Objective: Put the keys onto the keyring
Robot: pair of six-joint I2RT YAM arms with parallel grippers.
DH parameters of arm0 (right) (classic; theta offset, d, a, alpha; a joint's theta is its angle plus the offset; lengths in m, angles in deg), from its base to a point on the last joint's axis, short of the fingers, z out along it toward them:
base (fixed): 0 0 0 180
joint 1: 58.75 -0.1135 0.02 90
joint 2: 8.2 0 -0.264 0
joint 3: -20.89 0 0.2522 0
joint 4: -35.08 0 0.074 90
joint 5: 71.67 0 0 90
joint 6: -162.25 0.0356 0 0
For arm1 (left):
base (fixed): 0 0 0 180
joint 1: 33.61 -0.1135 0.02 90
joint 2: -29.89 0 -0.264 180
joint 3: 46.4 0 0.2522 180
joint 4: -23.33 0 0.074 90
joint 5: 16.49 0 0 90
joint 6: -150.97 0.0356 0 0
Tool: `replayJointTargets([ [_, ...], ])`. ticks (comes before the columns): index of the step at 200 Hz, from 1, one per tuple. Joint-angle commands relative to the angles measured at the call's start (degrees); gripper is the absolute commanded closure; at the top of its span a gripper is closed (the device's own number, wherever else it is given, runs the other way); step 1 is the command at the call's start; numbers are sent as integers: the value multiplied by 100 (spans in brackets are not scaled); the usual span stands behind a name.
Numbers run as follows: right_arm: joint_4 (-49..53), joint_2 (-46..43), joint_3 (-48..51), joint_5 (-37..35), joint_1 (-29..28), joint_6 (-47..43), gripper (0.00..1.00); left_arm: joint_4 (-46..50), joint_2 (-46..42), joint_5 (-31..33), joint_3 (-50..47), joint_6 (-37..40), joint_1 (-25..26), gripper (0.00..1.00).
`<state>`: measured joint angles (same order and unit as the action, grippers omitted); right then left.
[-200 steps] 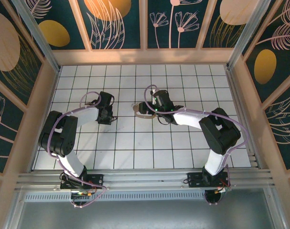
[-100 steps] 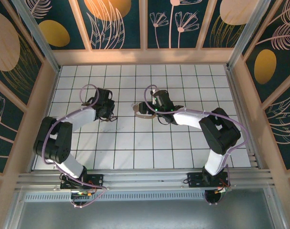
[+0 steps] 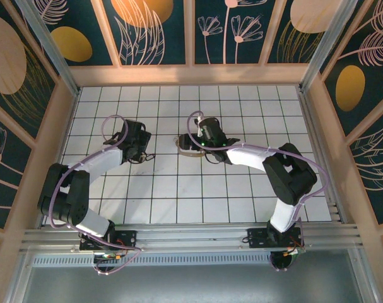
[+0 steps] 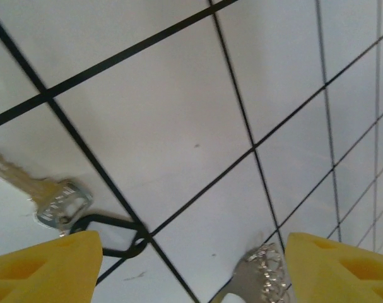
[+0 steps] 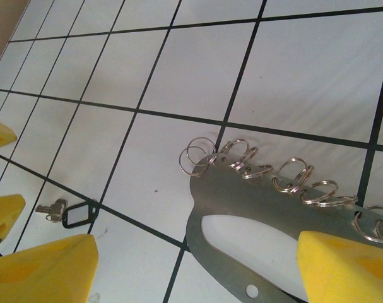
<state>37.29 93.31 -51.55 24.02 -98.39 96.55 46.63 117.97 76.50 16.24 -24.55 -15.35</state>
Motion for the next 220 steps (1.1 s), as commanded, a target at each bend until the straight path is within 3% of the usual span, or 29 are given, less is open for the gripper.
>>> replayJointTargets([
  [1, 84, 45, -78, -45, -20, -65, 17, 274, -50, -102, -93, -223, -42, 23],
  [76, 211, -61, 7, -252, 27, -30, 17, -299, -132, -174, -384, 100, -40, 22],
  [173, 246, -36, 4, -227, 35, 5, 17, 269, -184, -242, -323, -299, -35, 35],
  [194, 226, -34, 14, -227, 35, 5, 17, 205, -279, -9, -248, 191, -36, 39],
  [220, 210, -34, 12, -210, 37, -1, 17, 297, -311, 720, -53, 1101, -35, 39],
])
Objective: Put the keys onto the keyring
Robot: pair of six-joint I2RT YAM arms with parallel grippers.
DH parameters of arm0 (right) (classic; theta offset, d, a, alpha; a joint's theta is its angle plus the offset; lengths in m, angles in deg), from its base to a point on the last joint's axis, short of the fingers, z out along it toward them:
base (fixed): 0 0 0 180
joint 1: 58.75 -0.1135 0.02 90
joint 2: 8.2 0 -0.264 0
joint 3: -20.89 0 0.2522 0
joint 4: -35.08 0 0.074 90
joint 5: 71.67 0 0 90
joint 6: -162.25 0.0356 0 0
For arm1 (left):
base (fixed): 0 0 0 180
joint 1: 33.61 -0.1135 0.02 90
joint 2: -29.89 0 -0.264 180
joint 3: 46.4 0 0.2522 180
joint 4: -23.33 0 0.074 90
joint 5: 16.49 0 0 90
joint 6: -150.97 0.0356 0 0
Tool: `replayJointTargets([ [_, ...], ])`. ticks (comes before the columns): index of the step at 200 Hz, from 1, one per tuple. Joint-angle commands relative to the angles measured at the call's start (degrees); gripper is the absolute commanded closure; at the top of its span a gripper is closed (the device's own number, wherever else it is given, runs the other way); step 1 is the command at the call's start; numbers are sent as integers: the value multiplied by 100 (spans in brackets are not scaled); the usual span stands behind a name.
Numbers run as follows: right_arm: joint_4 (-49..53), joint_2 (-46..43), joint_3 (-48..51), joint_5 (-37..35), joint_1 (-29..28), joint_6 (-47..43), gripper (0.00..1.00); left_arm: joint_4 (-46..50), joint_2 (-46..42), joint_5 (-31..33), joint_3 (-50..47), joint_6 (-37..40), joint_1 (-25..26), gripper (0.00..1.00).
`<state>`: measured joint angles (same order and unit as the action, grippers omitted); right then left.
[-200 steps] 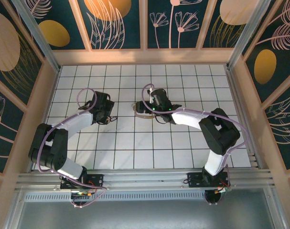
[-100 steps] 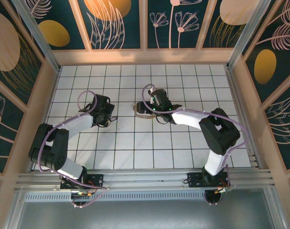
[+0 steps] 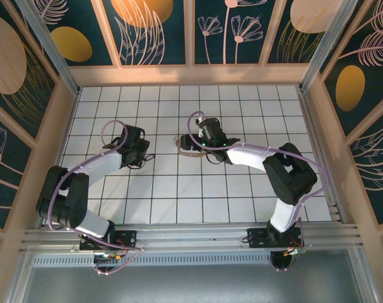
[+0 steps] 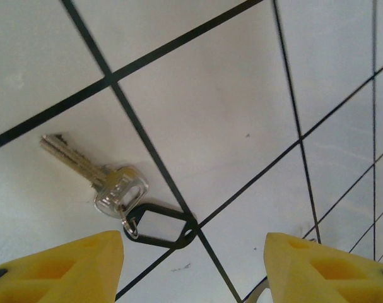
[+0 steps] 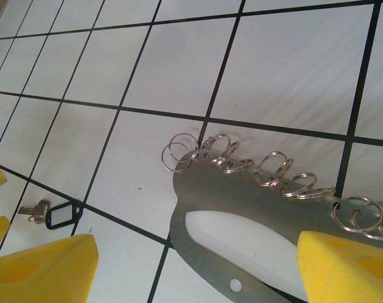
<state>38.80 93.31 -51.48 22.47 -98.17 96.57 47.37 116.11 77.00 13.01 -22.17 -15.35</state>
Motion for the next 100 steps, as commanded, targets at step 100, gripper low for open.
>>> replayJointTargets([
  [100, 80, -294, 202, -98, 90, -190, 17, -271, 675, 795, 408, 2612, -34, 39],
])
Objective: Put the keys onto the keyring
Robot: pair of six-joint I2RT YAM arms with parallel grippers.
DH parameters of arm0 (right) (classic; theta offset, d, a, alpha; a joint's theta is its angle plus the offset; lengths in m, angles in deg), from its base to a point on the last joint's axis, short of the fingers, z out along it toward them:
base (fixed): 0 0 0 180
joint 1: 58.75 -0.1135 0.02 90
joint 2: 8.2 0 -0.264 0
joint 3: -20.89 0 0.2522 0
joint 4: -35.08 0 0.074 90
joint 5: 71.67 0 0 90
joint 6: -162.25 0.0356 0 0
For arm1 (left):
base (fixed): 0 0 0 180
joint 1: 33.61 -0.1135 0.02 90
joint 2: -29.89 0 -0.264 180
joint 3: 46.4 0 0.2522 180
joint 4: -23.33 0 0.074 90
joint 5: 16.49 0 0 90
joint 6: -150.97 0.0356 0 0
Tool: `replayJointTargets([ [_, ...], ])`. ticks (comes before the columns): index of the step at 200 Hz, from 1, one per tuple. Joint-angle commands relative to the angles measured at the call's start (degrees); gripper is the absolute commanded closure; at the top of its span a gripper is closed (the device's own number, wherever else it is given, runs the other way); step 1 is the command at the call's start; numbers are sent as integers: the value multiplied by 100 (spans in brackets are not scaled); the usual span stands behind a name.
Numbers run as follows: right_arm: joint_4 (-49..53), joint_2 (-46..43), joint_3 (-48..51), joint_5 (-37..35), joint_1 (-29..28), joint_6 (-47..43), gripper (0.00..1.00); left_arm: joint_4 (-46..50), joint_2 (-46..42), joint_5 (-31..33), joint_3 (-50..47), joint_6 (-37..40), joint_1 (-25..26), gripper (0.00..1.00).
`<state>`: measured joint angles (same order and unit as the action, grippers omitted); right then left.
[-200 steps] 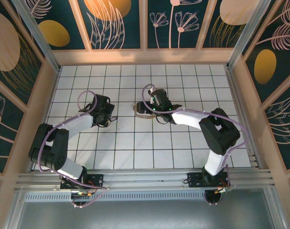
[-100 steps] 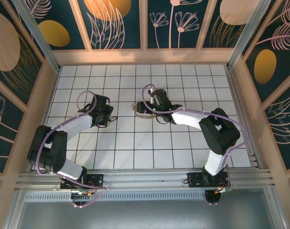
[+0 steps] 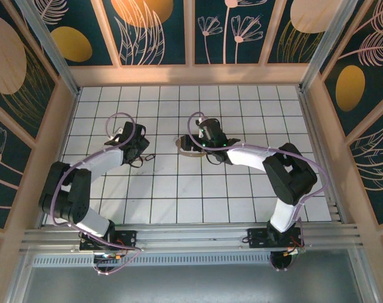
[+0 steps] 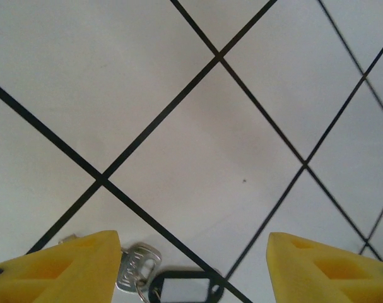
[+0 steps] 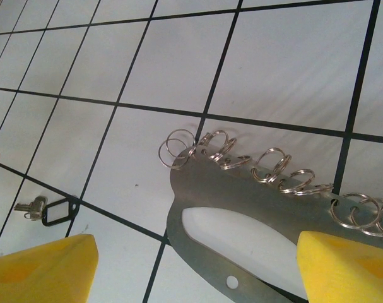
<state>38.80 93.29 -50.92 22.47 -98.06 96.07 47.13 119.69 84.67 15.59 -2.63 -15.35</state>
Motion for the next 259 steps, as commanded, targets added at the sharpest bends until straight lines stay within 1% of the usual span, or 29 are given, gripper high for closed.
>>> replayJointTargets([
  [1, 76, -299, 149, -98, 85, -140, 17, -256, 336, 23, 160, 665, -34, 39],
  [38, 48, -565, 377, -98, 255, -140, 18, -616, 775, -362, 217, 901, -33, 41],
  [70, 44, -785, 565, -107, 387, -131, 17, -942, 802, -674, 2, 818, -8, 43],
  [118, 94, -1066, 736, -79, 597, -114, 17, -1157, 732, -772, -252, 568, 329, 43],
  [165, 216, -1471, 955, -165, 688, -114, 17, -1604, 620, -1013, -626, 182, 613, 43],
  [211, 266, -1769, 1164, -238, 767, -44, 17, -1724, 551, -1045, -557, -59, 1192, 43],
  [259, 347, -2021, 1295, -304, 767, 18, 17, -1791, 802, -1115, -221, -248, 1915, 43],
])
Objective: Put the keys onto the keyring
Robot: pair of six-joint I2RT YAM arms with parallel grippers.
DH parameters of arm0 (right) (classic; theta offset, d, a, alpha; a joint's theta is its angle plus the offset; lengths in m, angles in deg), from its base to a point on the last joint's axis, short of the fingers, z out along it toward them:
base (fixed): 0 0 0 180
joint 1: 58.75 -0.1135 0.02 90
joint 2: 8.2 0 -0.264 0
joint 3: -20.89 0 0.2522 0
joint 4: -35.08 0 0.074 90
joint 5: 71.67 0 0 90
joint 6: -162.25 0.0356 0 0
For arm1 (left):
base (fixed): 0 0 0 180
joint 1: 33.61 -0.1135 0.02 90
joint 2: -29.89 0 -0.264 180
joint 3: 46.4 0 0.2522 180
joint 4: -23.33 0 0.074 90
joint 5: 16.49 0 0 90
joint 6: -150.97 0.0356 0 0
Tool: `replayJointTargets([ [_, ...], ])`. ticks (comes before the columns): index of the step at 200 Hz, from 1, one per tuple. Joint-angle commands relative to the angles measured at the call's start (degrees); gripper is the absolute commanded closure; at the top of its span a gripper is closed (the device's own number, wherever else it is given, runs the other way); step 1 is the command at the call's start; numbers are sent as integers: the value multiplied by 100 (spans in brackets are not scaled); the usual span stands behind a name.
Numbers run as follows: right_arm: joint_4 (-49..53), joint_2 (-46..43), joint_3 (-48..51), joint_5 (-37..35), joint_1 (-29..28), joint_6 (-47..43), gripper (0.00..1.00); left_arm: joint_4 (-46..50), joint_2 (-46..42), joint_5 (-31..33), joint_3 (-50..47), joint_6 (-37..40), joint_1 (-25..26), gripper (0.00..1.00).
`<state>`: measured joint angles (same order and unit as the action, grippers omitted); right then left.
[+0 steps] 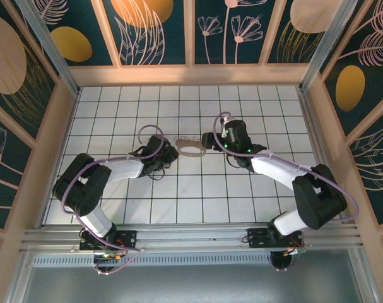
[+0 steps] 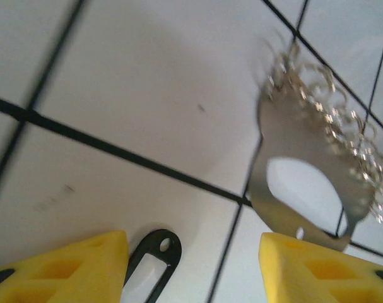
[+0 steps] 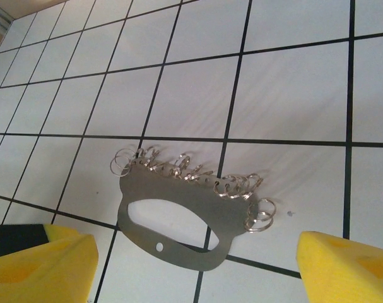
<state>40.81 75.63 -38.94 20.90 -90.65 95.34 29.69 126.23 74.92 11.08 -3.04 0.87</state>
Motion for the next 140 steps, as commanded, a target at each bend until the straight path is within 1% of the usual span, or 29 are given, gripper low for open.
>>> replayJointTargets([
  [1, 150, -258, 102, -149, 26, 90, 17, -49, 149, -141, 235, -216, 312, 43],
  [12, 185, -316, 115, -174, 25, 84, 17, -73, 359, -171, 331, -266, 491, 43],
  [19, 213, -344, 115, -193, 183, 81, 17, -69, 415, -197, 410, -281, 606, 43],
  [51, 296, -483, 146, -238, 279, 75, 17, -18, 595, -294, 782, -326, 1102, 43],
  [67, 312, -534, 166, -257, 344, 90, 17, -16, 564, -308, 888, -357, 1239, 43],
  [86, 354, -585, 185, -257, 446, 112, 17, 23, 333, -263, 926, -346, 1272, 42],
  [95, 353, -600, 202, -249, 493, 129, 17, 93, 220, -153, 954, -289, 1271, 41],
  [98, 347, -611, 203, -250, 511, 140, 17, 143, 54, -101, 978, -248, 1272, 41],
  [115, 369, -549, 220, -230, 633, 219, 17, 559, -245, 374, 1164, 19, 1268, 37],
  [120, 349, -522, 233, -193, 659, 243, 17, 706, -307, 523, 1401, 116, 1265, 36],
  [140, 316, -350, 256, 7, 774, 326, 17, 1059, -422, 1074, 1828, 554, 1209, 31],
])
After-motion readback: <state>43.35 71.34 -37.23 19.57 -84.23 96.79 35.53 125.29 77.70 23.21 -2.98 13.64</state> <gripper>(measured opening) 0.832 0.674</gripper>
